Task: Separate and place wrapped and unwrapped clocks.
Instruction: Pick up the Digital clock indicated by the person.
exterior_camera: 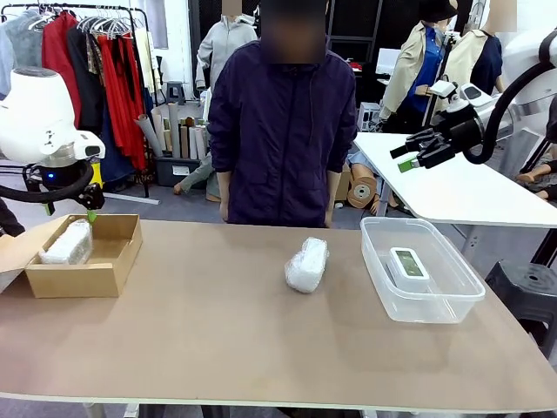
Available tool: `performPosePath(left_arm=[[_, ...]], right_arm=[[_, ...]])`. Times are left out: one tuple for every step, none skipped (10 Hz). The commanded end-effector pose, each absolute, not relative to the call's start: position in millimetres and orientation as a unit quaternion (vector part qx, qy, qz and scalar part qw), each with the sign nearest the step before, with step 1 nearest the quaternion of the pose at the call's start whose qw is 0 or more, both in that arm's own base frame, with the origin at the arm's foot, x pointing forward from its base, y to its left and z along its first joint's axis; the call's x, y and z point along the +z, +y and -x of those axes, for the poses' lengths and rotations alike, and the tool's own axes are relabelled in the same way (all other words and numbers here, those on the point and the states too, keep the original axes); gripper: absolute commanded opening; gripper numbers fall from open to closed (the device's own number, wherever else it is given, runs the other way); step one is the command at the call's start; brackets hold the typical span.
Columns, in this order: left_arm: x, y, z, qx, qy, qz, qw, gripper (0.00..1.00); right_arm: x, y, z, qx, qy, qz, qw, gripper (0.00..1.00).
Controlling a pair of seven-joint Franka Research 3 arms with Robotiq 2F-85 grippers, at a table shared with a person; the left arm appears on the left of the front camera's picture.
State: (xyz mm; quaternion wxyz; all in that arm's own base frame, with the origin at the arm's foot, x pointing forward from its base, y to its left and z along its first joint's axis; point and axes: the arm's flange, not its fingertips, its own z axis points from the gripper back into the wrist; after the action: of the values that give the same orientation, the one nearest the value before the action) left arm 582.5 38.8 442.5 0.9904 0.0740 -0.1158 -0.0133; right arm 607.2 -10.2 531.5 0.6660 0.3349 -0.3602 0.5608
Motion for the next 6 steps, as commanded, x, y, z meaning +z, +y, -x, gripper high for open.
performPosePath(left_arm=[[443,39,-582,-0.013,-0.116,-0.074,0.99,1.0],[447,37,-583,-0.103,-0.088,-0.011,0.991,1.0],[451,29,-578,-0.153,-0.103,0.027,0.982,1.0],[461,32,-579,-0.207,-0.106,0.056,0.971,1.0],[463,28,-577,-0.241,-0.111,0.071,0.962,1.0],[472,27,-574,-0.289,-0.082,0.14,0.943,1.0]], right_arm=[[534,-9,-607,0.562,-0.361,-0.336,0.664,1.0],[534,-9,-607,0.562,-0.361,-0.336,0.664,1.0],[534,-9,-607,0.562,-0.361,-0.336,0.664,1.0],[534,-9,-607,0.562,-0.361,-0.336,0.664,1.0],[534,-9,-607,0.562,-0.361,-0.336,0.664,1.0],[534,-9,-607,0.562,-0.361,-0.336,0.664,1.0]])
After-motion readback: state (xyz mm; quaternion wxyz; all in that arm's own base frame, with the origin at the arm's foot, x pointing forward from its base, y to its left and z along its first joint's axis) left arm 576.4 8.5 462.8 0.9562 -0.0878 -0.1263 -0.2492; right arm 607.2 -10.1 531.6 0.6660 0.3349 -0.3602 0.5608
